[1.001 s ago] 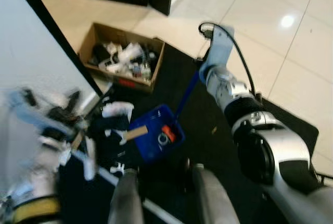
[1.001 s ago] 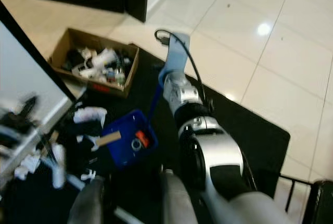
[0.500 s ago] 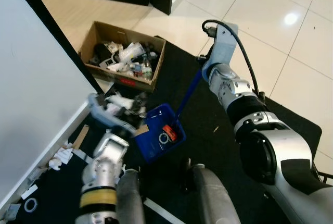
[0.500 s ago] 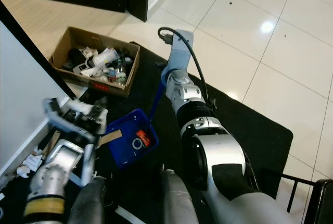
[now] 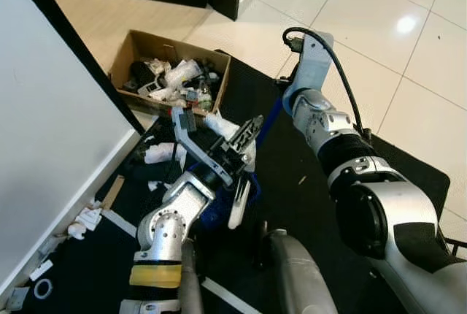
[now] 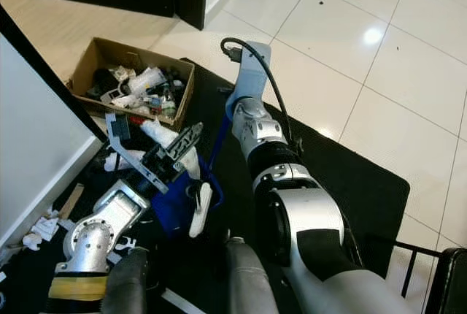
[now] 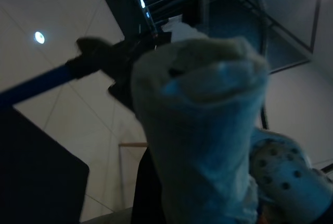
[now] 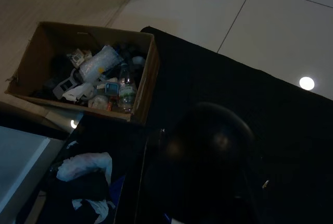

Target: Sweep floor

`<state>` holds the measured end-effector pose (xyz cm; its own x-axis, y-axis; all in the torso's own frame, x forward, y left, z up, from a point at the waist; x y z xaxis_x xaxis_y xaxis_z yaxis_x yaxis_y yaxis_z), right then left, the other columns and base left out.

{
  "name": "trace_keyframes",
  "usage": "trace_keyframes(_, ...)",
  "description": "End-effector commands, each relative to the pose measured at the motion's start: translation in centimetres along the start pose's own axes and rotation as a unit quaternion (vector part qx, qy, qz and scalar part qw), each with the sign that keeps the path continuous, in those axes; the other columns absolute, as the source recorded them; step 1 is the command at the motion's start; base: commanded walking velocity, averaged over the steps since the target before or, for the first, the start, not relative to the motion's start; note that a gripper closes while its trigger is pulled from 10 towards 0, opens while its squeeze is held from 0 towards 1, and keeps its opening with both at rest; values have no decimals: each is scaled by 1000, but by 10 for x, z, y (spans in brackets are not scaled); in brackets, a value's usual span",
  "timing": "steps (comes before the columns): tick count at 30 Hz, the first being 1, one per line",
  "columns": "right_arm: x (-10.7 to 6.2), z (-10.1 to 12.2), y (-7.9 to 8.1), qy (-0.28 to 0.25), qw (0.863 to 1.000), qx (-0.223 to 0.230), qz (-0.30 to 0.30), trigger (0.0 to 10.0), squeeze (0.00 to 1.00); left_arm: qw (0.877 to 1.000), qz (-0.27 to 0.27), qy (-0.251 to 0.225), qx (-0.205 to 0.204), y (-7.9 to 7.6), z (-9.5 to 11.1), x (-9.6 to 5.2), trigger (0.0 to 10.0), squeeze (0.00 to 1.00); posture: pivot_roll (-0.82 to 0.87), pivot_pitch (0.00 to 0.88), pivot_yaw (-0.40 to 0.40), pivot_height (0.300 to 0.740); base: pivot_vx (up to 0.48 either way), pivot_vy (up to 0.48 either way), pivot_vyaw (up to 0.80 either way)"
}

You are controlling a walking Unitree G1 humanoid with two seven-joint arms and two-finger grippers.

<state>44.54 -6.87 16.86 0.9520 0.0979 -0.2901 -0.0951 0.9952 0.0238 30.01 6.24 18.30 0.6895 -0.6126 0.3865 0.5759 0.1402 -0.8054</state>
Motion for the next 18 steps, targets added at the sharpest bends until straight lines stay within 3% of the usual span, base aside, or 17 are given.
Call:
trace_keyframes(1, -3, -54, 8, 89, 995, 39, 22, 10000, 0, 999, -24, -17, -25, -13, -14, 0, 10000, 0, -57, 356, -69, 740, 0, 0, 0)
trace_keyframes(3, -3, -59, 0, 92, 994, 56, 17, 10000, 0, 995, 32, -49, 80, -13, 35, -19, 10000, 0, -23, 345, -61, 740, 0, 0, 0)
trace_keyframes(4, -3, -59, 0, 92, 994, 56, 17, 10000, 0, 995, 32, -49, 80, -13, 35, -19, 10000, 0, -23, 345, -61, 740, 0, 0, 0)
trace_keyframes(7, -3, -61, -13, 85, 994, 67, 12, 10000, 0, 966, 127, -122, 188, -19, 104, -47, 10000, 0, 12, 330, -52, 740, 0, 0, 0)
trace_keyframes(9, -4, -62, -20, 78, 994, 70, 11, 10000, 0, 944, 190, -164, 215, -16, 132, -62, 10000, 0, 25, 323, -47, 740, 0, 0, 0)
trace_keyframes(11, -6, -62, -26, 67, 995, 68, 10, 10000, 0, 926, 236, -191, 224, -13, 145, -72, 10000, 0, 33, 318, -41, 740, 0, 0, 0)
trace_keyframes(14, -11, -64, -38, 48, 997, 58, 3, 10000, 0, 916, 265, -191, 235, -14, 142, -72, 10000, 0, 41, 303, -26, 740, 0, 0, 0)
trace_keyframes(18, -21, -71, -55, 39, 998, 53, -11, 10000, 0, 915, 269, -189, 234, -15, 135, -64, 10000, 0, 41, 284, -8, 740, 0, 0, 0)
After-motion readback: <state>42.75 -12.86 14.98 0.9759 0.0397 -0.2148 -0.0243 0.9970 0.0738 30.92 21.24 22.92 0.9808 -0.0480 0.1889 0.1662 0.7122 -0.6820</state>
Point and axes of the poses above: a point about 5 cm out from each wrist's last joint towards the gripper, its own x axis pointing out of the wrist towards the gripper, its own z axis along the axis of the wrist's last joint, y = z × x, the point moved 4 cm from there along x, pointing out of the wrist towards the gripper, and after that the axes turned 12 degrees about -x, right-handed, at the moved point
